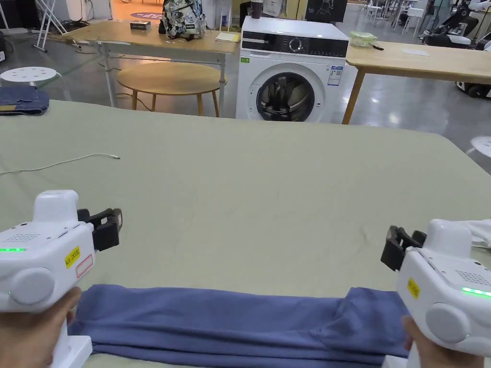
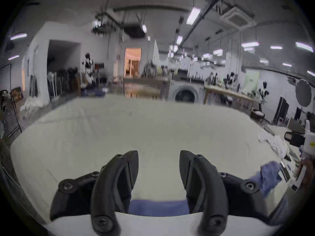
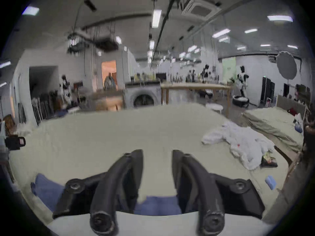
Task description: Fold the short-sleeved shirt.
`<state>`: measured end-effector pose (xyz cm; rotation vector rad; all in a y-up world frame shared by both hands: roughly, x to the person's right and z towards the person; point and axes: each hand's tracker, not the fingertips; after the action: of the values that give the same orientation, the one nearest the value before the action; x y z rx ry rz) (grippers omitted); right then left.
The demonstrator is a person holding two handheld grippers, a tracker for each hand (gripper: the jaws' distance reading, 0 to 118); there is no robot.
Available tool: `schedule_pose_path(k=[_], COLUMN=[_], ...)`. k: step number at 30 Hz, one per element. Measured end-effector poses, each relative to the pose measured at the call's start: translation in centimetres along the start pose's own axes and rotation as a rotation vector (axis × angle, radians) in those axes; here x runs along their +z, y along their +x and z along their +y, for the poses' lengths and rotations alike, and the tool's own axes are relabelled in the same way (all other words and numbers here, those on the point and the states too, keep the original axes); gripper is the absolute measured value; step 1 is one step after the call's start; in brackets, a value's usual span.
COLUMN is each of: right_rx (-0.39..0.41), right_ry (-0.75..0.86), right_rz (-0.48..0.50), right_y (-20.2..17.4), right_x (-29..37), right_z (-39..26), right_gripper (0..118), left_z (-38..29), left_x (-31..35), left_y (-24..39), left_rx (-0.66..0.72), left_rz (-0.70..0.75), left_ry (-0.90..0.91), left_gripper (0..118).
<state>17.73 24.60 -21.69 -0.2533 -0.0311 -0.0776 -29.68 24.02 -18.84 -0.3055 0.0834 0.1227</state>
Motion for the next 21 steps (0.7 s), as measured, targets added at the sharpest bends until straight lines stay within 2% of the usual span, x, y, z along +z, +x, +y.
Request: schedule_pose_path(k=[2,3,4,6,10,15,18,21], right_rx=[0.006,0.02,0.028,0.05,0.084,0.128,0.166,0.203], right_ry=[0.055,0.078,0.11,0.16,0.202,0.225,0.232,0.221], right_rz=[0.018,0.023,0.031,0.022,0.025,0.023,0.034,0.04], right_y=[-1.4,-2.1,-2.8,-4.5,-5.9,-7.3,-7.8,-8.3], right_x=[-0.1,-0.1,0.1,0.9,1.0,1.7,1.8,1.5], right_z=[0.3,0.5,0.7,1.2,1.6,1.8,1.7,1.3], right_gripper=[16,7,0,0,0,0,0,0], left_z=[0.3,0.5,0.5,0.7,1.1,1.7,2.0,1.4], left_x=[0.6,0.8,0.9,1.3,1.7,2.2,2.0,1.3], left_y=[1.3,2.0,2.2,2.9,3.7,2.5,-0.3,-4.0], left_rx=[-0.047,-0.075,-0.098,-0.13,-0.162,-0.131,-0.083,0.059], left_rz=[0.035,0.056,0.066,0.064,0.069,0.08,0.023,-0.086], left_ry=[0.073,0.098,0.138,0.192,0.205,0.184,0.033,-0.193], left_gripper=[48,42,31,0,0,0,0,0])
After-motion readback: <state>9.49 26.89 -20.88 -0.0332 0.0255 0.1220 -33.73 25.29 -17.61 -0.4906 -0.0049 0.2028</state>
